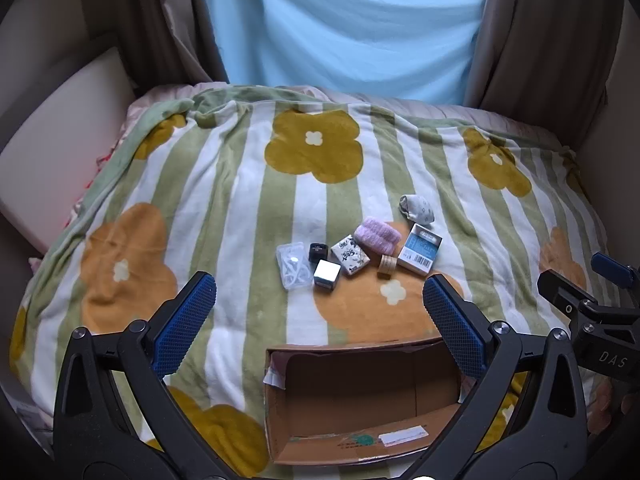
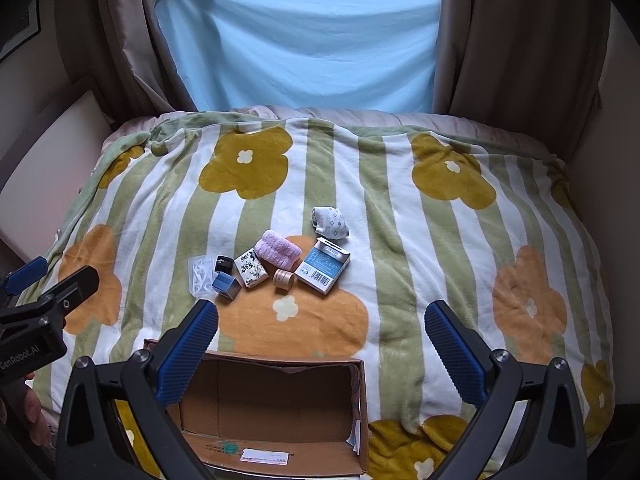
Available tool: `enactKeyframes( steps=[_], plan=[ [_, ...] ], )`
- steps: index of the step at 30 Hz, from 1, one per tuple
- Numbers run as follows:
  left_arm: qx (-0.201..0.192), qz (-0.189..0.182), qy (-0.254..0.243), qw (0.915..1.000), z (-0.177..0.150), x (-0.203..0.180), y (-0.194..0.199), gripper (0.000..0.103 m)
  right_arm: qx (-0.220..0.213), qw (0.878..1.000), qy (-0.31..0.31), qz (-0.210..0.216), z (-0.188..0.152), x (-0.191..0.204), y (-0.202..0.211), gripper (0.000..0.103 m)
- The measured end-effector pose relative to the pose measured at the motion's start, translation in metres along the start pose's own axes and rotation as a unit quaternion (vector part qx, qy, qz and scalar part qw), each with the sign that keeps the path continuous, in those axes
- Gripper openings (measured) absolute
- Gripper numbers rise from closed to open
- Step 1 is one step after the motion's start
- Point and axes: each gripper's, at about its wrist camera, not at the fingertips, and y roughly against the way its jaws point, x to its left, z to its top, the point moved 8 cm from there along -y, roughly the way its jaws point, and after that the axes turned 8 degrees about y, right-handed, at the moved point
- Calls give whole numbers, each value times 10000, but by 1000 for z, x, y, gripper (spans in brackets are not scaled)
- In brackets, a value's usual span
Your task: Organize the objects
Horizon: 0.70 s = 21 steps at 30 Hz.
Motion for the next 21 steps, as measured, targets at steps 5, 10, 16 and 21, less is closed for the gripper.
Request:
enactKeyframes(
  steps=[5,10,16,21],
  plan=[
    [-2,-2,5,10000,-1,-1,0,103,-16,10000,-15,21,1,1,1,102],
    [-4,2,-5,10000,-1,-1,0,103,-29,10000,-20,40,6,2,1,102],
    [37,-14,29,10000,-3,3,-2,103,-37,10000,-35,82,8,4,1,102],
    [45,-42,39,10000,-3,5,-3,103,-55,9999,-39,103,9,6,1,102]
  ],
)
